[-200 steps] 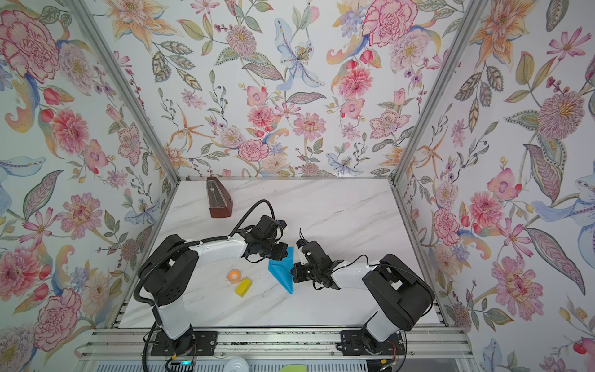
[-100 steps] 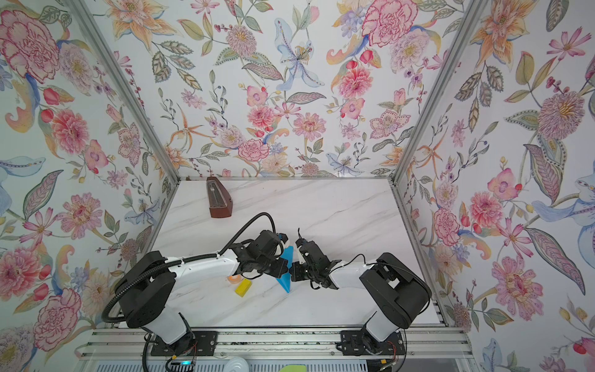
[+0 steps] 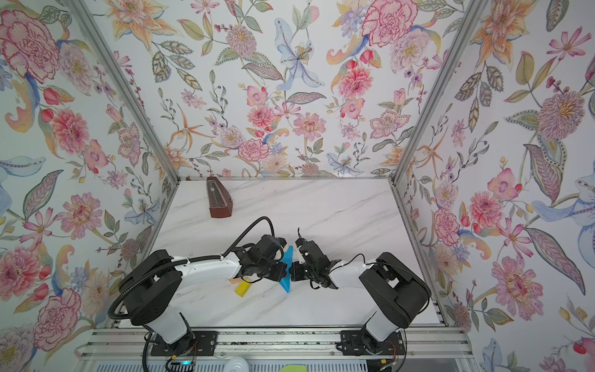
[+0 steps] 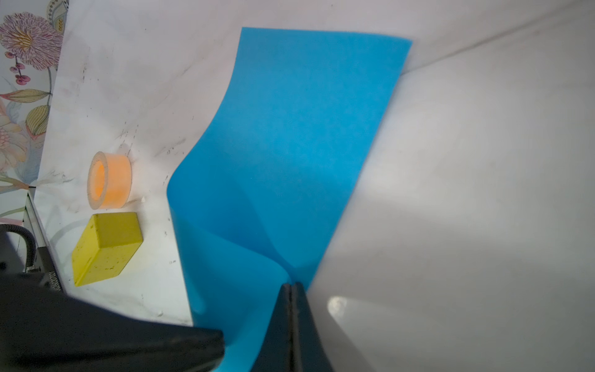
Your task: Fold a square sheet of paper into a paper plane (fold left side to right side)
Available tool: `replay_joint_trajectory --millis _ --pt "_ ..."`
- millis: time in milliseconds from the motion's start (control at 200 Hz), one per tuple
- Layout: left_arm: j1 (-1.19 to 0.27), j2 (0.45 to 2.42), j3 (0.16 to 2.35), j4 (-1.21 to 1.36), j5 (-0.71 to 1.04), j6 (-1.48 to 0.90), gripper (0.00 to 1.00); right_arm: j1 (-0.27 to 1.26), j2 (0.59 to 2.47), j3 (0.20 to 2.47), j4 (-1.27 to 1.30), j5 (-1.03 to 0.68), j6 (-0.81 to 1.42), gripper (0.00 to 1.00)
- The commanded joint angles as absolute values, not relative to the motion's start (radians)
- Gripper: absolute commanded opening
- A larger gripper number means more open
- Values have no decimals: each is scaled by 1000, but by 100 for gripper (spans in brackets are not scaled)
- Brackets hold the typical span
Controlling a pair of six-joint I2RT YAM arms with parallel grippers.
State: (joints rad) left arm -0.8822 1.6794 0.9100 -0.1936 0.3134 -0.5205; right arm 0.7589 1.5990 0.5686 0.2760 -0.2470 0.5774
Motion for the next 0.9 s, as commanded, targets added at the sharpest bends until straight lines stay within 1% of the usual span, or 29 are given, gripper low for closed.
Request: replay_joint_trajectory --millis 0,646,891 --pt "-882 1698 905 -236 262 -502 0 759 1641 561 183 -216 572 0" --pt "-862 1730 854 -251 206 -488 0 745 1642 563 166 -223 556 0" --pt "-859 1744 827 -203 229 -514 0 725 1621 589 114 -216 532 0"
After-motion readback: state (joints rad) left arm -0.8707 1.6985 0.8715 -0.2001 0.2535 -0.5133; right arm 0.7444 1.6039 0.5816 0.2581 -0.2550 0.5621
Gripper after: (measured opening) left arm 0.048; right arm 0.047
